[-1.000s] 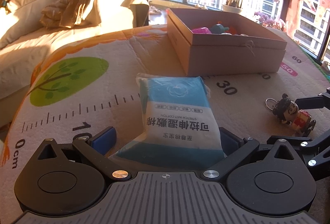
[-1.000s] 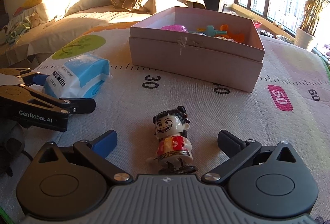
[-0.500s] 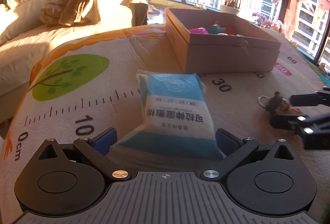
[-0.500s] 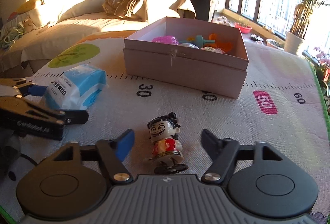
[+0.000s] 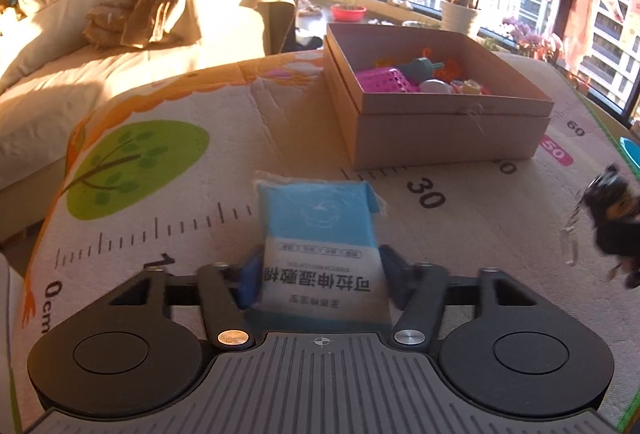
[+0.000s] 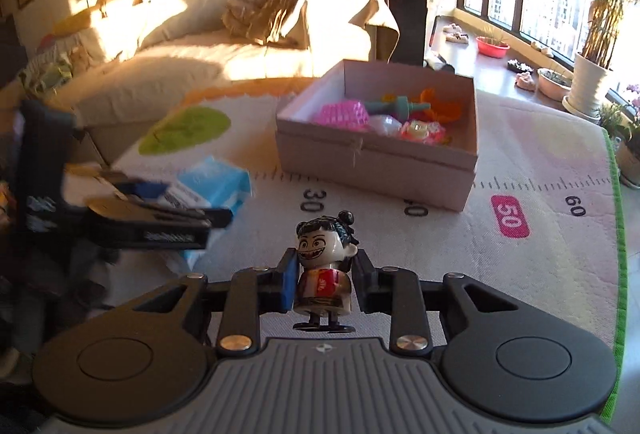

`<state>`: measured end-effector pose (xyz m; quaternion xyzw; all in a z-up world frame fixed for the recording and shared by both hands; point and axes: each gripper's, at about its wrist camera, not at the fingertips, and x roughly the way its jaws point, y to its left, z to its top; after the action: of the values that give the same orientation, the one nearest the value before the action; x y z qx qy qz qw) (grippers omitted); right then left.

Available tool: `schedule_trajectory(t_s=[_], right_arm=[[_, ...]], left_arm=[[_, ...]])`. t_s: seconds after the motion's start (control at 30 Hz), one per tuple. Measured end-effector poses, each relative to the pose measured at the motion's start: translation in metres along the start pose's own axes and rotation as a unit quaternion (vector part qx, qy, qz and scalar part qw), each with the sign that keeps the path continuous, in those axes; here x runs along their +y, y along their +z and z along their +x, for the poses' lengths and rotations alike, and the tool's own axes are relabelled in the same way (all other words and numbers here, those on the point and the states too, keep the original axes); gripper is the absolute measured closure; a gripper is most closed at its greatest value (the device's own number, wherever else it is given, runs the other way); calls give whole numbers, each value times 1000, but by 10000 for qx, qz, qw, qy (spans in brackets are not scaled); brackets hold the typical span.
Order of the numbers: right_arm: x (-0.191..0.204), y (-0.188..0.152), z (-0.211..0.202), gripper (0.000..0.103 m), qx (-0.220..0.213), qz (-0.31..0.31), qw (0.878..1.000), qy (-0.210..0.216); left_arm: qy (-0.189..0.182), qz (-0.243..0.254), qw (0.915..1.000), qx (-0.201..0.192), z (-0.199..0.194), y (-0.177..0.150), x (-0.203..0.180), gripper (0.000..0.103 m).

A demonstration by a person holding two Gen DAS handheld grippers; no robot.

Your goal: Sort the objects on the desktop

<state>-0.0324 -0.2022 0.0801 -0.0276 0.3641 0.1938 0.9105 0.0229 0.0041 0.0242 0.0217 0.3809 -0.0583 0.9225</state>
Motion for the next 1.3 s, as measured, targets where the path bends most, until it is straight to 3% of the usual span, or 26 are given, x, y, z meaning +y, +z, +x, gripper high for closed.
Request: schedule_trajectory(t_s=[0.13, 0.27, 0.33, 0.57, 0.67, 0.7, 0.8, 0.97, 1.03, 1.13, 1.3], right_arm=[[-17, 18, -32, 75, -341, 367, 9984, 254], [-41, 49, -54, 75, -748, 728, 9933, 495], [-51, 66, -59, 75, -958, 811, 9908, 507], [-79, 112, -26, 75, -1224, 746, 9896, 62], [-92, 121, -3, 75, -1078, 787, 9911, -40], [-95, 123, 6, 75, -1016, 795, 9916, -69], [-104, 125, 33, 75, -833, 843, 9928, -181], [-117, 127, 79, 75, -487, 1108, 9926, -82], [-116, 129, 100, 75, -333, 1128, 9930, -39], [-107, 132, 125, 69, -177, 989, 9941, -414], [-87, 153, 131, 62, -383, 825, 9951, -397]], left_arm=[[-116, 245, 9986, -446, -24, 8, -8, 46], [-268, 622, 9907, -1177, -53, 43, -23, 46], [-394, 814, 9872, -1314, -53, 64, -32, 46], [-744, 1292, 9781, -1450, 14, 136, -68, 46], [-620, 1235, 9804, -1405, 57, 160, -77, 41], [-540, 1240, 9815, -1353, 69, 164, -79, 33], [-586, 1015, 9866, -1139, 82, 157, -71, 22], [-583, 662, 9915, -958, 54, 115, -48, 8], [-617, 515, 9935, -808, 43, 97, -39, 6], [-610, 348, 9962, -512, 35, 73, -28, 3], [-547, -112, 9983, -177, 32, 41, -8, 2]])
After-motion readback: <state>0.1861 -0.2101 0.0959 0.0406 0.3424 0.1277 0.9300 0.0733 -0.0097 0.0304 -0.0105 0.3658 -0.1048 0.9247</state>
